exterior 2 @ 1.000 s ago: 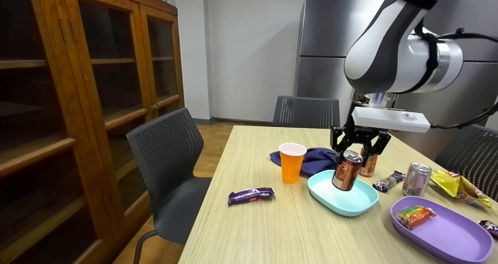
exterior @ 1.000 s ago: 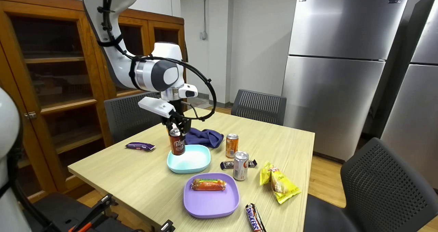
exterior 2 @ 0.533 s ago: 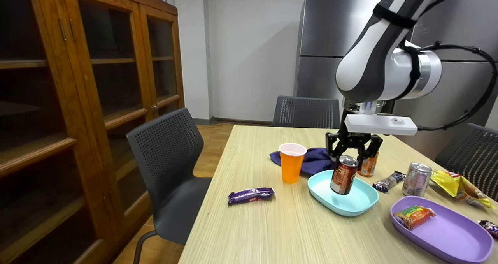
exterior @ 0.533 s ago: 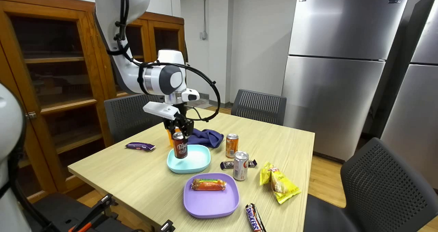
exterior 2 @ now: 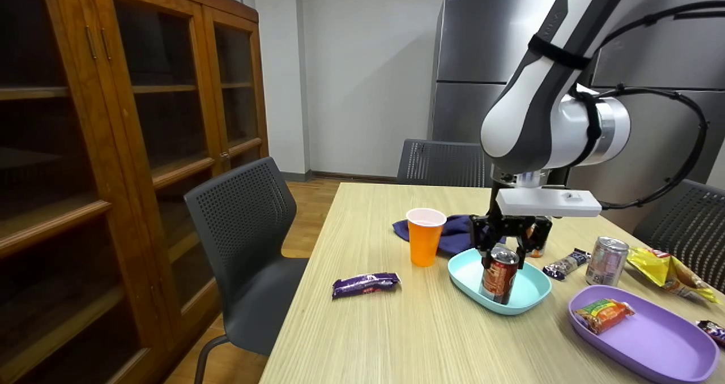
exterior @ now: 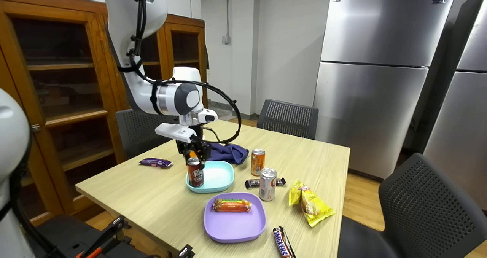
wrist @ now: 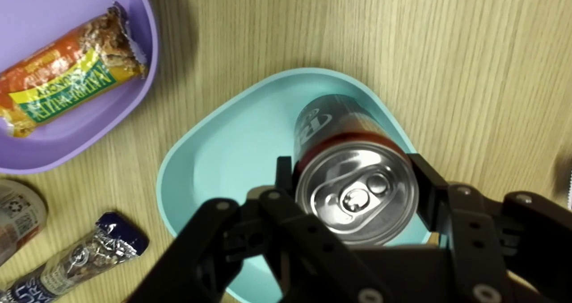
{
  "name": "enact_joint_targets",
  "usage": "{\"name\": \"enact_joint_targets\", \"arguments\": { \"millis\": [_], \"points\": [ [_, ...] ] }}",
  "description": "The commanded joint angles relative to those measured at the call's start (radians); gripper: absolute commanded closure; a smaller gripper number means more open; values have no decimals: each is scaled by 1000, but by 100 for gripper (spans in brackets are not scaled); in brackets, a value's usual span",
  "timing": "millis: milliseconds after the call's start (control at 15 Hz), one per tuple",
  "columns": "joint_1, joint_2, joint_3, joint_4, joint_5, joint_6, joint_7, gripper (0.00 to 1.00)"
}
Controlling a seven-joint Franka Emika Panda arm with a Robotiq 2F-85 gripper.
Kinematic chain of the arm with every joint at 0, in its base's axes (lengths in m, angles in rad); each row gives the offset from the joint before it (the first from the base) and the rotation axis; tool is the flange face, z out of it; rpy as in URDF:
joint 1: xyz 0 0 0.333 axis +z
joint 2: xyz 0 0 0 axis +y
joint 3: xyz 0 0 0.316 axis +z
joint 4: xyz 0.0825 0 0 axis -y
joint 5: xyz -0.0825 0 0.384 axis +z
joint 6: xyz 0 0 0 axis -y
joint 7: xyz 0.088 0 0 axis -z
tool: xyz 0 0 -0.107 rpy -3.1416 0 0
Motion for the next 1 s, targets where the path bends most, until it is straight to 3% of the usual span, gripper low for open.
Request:
{"name": "enact_joint_targets", "arguments": {
  "millis": [0, 333, 400, 467, 667, 933],
  "points": [
    [21, -4, -23, 7, -24, 16, 29, 62],
    [15, -3, -19, 5, -14, 18, 21, 62],
    [16, -2, -20, 4, -16, 12, 20, 49],
    [20, -1, -24, 3, -18, 13, 26, 12],
    [17, -13, -23, -5, -16, 3, 22, 1],
    [-8, -82, 4, -45, 8, -14, -7, 0]
  ]
}}
